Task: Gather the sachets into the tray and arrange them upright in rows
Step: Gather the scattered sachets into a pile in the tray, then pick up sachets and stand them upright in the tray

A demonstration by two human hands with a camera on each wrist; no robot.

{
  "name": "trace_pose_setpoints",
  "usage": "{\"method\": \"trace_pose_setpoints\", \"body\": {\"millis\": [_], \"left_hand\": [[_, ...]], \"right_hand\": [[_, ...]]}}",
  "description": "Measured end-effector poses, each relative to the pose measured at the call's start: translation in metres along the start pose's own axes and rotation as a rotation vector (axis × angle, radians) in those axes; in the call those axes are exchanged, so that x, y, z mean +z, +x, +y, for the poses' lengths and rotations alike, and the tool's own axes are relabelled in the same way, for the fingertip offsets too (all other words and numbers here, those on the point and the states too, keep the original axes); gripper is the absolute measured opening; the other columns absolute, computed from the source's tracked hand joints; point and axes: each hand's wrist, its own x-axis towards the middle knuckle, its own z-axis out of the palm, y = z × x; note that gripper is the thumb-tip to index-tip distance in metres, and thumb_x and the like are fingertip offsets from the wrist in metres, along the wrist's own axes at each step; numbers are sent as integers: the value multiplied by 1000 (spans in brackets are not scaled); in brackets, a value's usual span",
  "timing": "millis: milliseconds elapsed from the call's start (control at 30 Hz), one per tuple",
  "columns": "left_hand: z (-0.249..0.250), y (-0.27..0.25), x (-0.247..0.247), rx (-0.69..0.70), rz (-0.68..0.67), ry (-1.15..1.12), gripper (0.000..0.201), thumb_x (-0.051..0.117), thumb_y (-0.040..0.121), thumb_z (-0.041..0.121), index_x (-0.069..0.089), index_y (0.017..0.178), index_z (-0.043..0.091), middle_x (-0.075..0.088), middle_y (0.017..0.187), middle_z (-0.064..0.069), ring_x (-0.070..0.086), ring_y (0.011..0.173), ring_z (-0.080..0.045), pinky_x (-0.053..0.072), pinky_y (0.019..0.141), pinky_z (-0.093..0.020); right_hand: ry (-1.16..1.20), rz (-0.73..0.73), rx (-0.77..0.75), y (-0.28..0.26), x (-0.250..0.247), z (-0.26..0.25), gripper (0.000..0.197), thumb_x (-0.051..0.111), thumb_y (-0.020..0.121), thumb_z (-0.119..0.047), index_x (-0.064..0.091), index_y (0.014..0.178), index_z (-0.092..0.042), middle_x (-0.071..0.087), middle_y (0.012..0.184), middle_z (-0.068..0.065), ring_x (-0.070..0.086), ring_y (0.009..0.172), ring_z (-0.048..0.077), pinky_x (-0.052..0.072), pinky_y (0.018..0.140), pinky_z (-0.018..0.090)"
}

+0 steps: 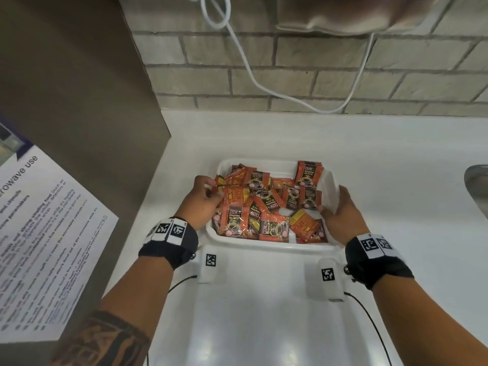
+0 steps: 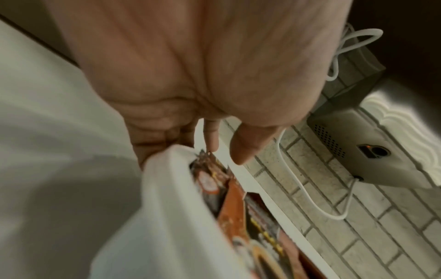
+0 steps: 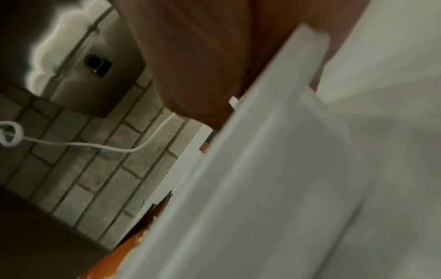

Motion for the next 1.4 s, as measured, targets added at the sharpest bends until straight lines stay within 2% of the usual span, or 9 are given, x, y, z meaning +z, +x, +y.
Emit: {"method": "trace_pose_setpoints", "body": {"millis": [333, 733, 867, 967, 1067, 1133, 1233, 1333, 1400], "left_hand": [[-16, -29, -3, 19, 15, 22, 20, 45, 105, 34, 43, 112, 15, 62, 93, 0, 61, 76, -9, 42, 53, -15], [-9, -25, 0, -45, 29, 145, 30, 45, 103, 45, 49, 100, 16, 62, 88, 0, 59, 77, -16, 38, 61, -28], [-15, -16, -7, 8, 32, 101, 34, 47, 101, 50, 47, 111, 18, 60, 110, -1, 61, 98, -18, 45, 75, -32], [-20, -11, -6, 67, -91, -60, 60, 50, 88, 69, 37, 133, 31, 43, 143, 1, 52, 126, -18, 48, 101, -40], [-24, -8, -3, 96, -270, -128, 85, 59, 71, 80, 26, 141, 46, 30, 153, 3, 49, 132, -18, 49, 105, -41], [-28, -6, -1, 154, -327, -78, 92, 69, 65, 80, 22, 140, 53, 26, 155, 5, 47, 135, -18, 47, 108, -45], [-33, -1, 0, 178, -356, 6, 115, 79, 55, 79, 15, 147, 51, 12, 156, 11, 34, 145, -18, 39, 115, -49], [-30, -2, 2, 161, -335, 31, 111, 83, 50, 78, 16, 138, 68, 4, 161, 11, 23, 150, -19, 33, 118, -50], [-25, -5, 1, 167, -298, 107, 117, 80, 47, 83, 14, 142, 63, -2, 163, 11, 15, 153, -20, 26, 121, -50]], "right_hand": [[-13, 52, -17, -38, 18, 15, 56, 61, 95, -25, 34, 144, -18, 53, 138, 8, 56, 120, 32, 49, 95, 43], [-94, 49, -80, -23, 1, 6, 67, 64, 93, -24, 31, 149, -10, 45, 141, 15, 49, 127, 36, 44, 101, 47], [-73, 225, -230, -36, 6, -13, 59, 61, 94, -23, 37, 148, -12, 42, 145, 12, 49, 128, 30, 43, 102, 39], [-144, 39, -163, -35, 26, -29, 68, 54, 95, -43, 28, 152, -16, 34, 153, 11, 40, 137, 29, 36, 110, 41], [-248, -197, 91, -27, 49, -32, 83, 41, 94, -63, 7, 158, -21, 4, 165, 10, 11, 151, 32, 18, 120, 54], [-239, -206, 138, -25, 63, -35, 81, 33, 96, -66, 4, 158, -24, -6, 166, 6, 0, 152, 29, 11, 120, 58], [-74, -202, 75, -28, 78, -48, 72, 20, 99, -65, 15, 157, -24, 5, 165, 4, 11, 151, 28, 17, 119, 55], [125, -206, 39, -33, 84, -56, 74, 18, 95, -70, 33, 151, -24, 31, 155, 4, 41, 137, 29, 45, 99, 49], [164, -95, 75, -35, 80, -53, 73, 21, 91, -72, 40, 145, -27, 40, 151, 0, 50, 129, 28, 42, 104, 51]]}}
